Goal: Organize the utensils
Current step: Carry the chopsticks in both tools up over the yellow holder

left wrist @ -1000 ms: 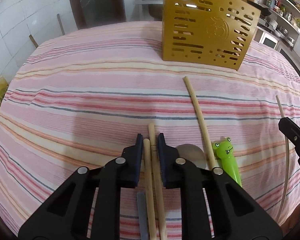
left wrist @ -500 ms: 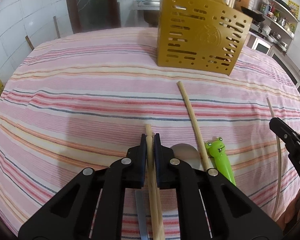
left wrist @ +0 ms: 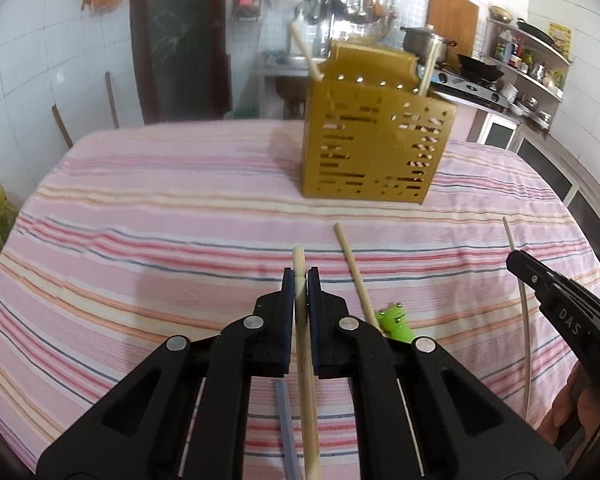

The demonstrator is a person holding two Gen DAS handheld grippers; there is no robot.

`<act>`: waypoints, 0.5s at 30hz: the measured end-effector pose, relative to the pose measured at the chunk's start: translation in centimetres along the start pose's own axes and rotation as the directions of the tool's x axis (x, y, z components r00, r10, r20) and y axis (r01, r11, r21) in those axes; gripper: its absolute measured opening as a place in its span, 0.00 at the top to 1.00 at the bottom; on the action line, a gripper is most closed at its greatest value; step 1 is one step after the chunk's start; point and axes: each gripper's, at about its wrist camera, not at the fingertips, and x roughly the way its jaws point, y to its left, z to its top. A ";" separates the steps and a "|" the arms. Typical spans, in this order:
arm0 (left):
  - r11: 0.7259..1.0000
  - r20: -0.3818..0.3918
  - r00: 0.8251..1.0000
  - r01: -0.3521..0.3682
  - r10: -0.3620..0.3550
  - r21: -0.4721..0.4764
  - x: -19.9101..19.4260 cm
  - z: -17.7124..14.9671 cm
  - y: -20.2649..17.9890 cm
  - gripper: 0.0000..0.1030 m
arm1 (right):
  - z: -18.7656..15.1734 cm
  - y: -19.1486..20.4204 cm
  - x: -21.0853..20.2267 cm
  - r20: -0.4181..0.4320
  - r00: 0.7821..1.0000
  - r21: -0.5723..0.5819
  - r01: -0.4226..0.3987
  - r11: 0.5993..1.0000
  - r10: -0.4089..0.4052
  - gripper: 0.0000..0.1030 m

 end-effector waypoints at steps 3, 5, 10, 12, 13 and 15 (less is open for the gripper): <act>1.000 0.027 1.000 0.016 -0.015 -0.014 -1.2 0.2 0.3 0.95 | 0.2 -0.2 -0.5 0.021 1.000 0.010 -0.010 1.000 0.010 0.94; 0.999 0.058 0.998 0.027 -0.025 -0.024 -2.4 0.5 0.6 0.96 | 0.5 -0.3 -1.3 0.052 0.998 0.016 -0.027 1.000 0.026 0.94; 0.999 0.161 0.986 0.049 -0.046 -0.018 -5.3 1.1 0.7 0.96 | 1.3 0.3 -3.8 0.143 0.989 -0.002 -0.046 0.999 0.045 0.94; 0.998 0.195 0.979 0.056 -0.052 -0.014 -6.4 1.2 0.7 0.96 | 1.6 0.5 -4.8 0.179 0.983 -0.011 -0.047 0.999 0.048 0.94; 0.998 0.220 0.974 0.059 -0.055 -0.010 -7.1 1.2 0.7 0.96 | 1.7 0.7 -5.4 0.200 0.979 -0.020 -0.045 0.999 0.048 0.94; 0.998 0.255 0.965 0.062 -0.060 -0.003 -8.1 1.2 0.7 0.96 | 1.9 0.9 -6.4 0.234 0.971 -0.034 -0.046 0.998 0.053 0.94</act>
